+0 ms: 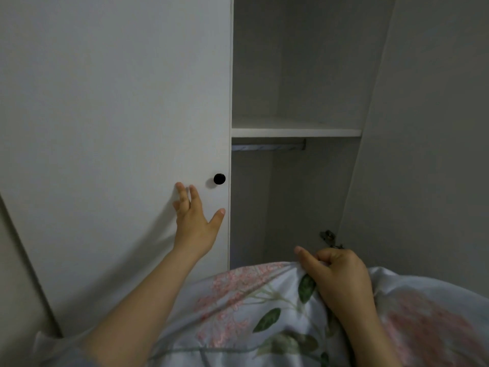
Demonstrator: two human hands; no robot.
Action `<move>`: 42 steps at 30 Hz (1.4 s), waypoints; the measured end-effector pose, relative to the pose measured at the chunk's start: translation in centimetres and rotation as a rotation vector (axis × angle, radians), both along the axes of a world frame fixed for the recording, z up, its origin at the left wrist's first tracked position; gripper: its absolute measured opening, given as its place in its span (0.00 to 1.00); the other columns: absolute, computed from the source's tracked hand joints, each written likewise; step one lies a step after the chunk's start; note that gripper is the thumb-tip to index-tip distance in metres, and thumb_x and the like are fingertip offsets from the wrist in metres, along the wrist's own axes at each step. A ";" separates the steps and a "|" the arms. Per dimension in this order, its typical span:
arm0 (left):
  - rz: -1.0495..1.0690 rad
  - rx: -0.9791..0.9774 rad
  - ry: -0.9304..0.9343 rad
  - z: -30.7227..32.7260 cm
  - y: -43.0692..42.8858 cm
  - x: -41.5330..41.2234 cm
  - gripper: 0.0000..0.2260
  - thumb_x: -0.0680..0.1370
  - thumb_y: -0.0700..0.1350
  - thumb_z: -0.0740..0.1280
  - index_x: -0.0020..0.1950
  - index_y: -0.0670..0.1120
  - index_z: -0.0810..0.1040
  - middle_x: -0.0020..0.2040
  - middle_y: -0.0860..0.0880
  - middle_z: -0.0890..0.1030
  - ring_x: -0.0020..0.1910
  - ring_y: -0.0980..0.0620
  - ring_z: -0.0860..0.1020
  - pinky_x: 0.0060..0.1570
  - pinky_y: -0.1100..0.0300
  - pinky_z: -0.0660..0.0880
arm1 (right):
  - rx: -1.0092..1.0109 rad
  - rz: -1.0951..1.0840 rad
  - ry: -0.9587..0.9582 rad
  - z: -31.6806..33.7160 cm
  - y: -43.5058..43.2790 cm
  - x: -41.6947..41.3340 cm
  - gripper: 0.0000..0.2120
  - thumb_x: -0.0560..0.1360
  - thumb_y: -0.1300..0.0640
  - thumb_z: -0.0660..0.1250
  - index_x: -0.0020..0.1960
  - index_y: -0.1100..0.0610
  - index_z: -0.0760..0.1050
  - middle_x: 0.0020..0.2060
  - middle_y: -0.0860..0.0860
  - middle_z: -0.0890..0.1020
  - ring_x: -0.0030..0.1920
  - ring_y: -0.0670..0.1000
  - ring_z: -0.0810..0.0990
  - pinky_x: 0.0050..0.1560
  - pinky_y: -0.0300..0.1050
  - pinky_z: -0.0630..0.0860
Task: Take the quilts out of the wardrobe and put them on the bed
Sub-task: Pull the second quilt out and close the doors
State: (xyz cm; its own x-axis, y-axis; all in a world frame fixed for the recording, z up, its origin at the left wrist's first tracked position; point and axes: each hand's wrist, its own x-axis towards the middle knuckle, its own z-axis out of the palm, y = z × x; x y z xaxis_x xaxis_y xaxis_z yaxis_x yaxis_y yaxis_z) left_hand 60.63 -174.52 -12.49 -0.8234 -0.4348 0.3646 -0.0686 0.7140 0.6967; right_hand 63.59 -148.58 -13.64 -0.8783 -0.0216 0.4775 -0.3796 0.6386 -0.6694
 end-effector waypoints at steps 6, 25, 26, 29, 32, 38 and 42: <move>0.045 0.007 -0.020 -0.1 0.6 -0.5 0.38 0.77 0.58 0.59 0.76 0.47 0.40 0.76 0.50 0.31 0.76 0.42 0.39 0.72 0.42 0.50 | -0.025 -0.027 0.008 -0.1 0.7 0.4 0.27 0.68 0.41 0.69 0.26 0.59 0.63 0.17 0.51 0.62 0.21 0.46 0.63 0.28 0.49 0.69; -0.320 -0.112 0.059 -3.4 15.7 9.3 0.24 0.78 0.60 0.51 0.27 0.49 0.66 0.26 0.53 0.69 0.28 0.55 0.68 0.33 0.58 0.62 | -0.247 -0.225 0.072 -1.0 6.4 5.2 0.29 0.71 0.50 0.71 0.23 0.57 0.56 0.18 0.49 0.57 0.21 0.45 0.58 0.23 0.39 0.57; -0.326 -0.098 0.075 -3.5 16.3 9.3 0.25 0.79 0.59 0.52 0.26 0.48 0.65 0.25 0.53 0.69 0.28 0.54 0.69 0.32 0.58 0.61 | -0.239 -0.224 0.068 -1.0 7.0 5.6 0.28 0.71 0.50 0.71 0.23 0.57 0.56 0.18 0.49 0.57 0.21 0.45 0.58 0.23 0.40 0.57; -0.319 0.017 0.130 -3.6 17.7 9.1 0.26 0.78 0.56 0.57 0.23 0.46 0.63 0.20 0.50 0.68 0.23 0.55 0.66 0.28 0.57 0.60 | -0.156 -0.205 0.005 -0.7 9.1 6.3 0.27 0.71 0.47 0.69 0.23 0.58 0.59 0.18 0.49 0.60 0.22 0.45 0.60 0.26 0.43 0.61; -0.365 0.129 0.175 -3.8 19.2 8.7 0.22 0.76 0.57 0.60 0.26 0.46 0.64 0.20 0.50 0.65 0.21 0.54 0.62 0.26 0.57 0.59 | -0.074 -0.232 -0.065 -0.5 12.0 6.7 0.24 0.72 0.47 0.68 0.26 0.62 0.68 0.18 0.52 0.69 0.23 0.48 0.67 0.30 0.47 0.67; -0.466 0.111 0.194 -4.9 22.6 8.8 0.21 0.73 0.57 0.59 0.30 0.41 0.63 0.22 0.48 0.61 0.23 0.54 0.60 0.27 0.56 0.59 | -0.243 -0.537 0.112 0.1 18.7 7.9 0.11 0.73 0.49 0.68 0.42 0.57 0.79 0.36 0.55 0.83 0.40 0.57 0.81 0.39 0.46 0.71; -0.519 0.070 0.197 -5.0 23.8 9.1 0.20 0.73 0.57 0.59 0.28 0.44 0.63 0.21 0.49 0.62 0.23 0.55 0.60 0.26 0.56 0.60 | -0.277 -0.578 -0.026 -1.3 22.4 6.8 0.33 0.73 0.48 0.69 0.72 0.58 0.61 0.68 0.56 0.70 0.66 0.58 0.71 0.62 0.54 0.71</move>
